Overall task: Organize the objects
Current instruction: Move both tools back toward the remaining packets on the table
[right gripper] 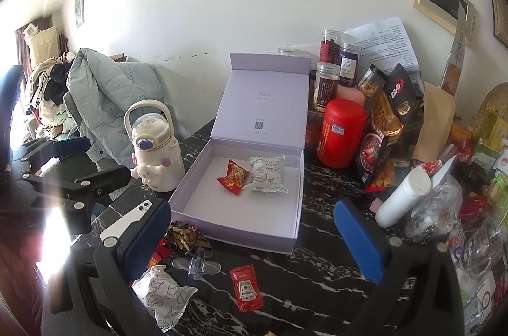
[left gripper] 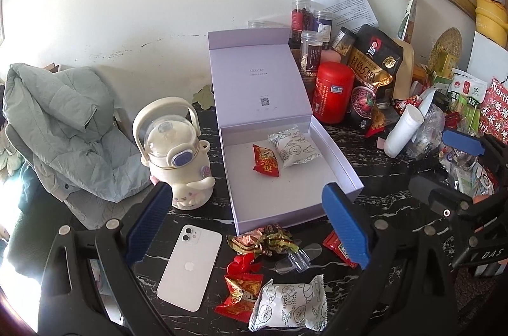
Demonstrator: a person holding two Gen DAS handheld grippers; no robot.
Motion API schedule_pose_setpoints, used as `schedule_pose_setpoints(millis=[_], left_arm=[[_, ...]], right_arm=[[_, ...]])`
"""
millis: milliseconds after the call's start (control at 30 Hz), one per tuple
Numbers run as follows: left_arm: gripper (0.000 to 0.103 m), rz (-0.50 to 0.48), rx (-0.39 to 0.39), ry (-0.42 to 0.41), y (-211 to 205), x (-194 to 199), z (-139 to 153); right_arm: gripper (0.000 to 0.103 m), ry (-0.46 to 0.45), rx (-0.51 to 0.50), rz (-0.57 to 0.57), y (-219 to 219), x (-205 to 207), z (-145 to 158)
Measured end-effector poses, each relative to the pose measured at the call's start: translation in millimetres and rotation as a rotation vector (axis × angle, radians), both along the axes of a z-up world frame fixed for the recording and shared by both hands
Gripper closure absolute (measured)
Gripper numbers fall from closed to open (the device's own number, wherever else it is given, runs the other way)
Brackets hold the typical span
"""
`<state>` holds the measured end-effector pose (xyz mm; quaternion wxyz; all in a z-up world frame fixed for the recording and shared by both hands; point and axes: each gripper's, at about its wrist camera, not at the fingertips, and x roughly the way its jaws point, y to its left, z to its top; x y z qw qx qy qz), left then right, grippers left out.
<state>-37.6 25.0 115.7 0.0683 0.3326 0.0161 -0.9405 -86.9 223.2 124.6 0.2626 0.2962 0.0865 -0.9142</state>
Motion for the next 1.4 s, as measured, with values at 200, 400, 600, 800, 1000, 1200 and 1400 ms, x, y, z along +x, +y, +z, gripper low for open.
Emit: schedule_pose_setpoints(millis=[200, 400, 600, 800, 1000, 1200, 1400], left_arm=[[0.008, 0.014, 0.013, -0.039, -5, 13, -19], [0.008, 0.027, 0.02, -0.087, -9, 28, -43], [0.008, 0.032, 0.043, -0.122, -12, 39, -64], [0.008, 0.044, 0.074, -0.164, -19, 45, -88], [0.008, 0.049, 0.106, -0.223, -28, 49, -116], [0.008, 0.042, 0.115, -0.255, -32, 52, -135], [0.008, 0.025, 0.095, -0.279, -37, 53, -150]], right_arm=[[0.0, -0.039, 0.013, 0.015, -3, 12, -20], [0.0, -0.103, 0.014, 0.04, -7, 26, -48], [0.0, -0.16, 0.019, 0.051, -10, 35, -73], [0.0, -0.218, 0.02, 0.067, -16, 39, -98], [0.0, -0.277, 0.021, 0.11, -29, 43, -120], [0.0, -0.316, 0.027, 0.161, -43, 46, -139], [0.0, -0.345, 0.033, 0.177, -54, 46, -154]])
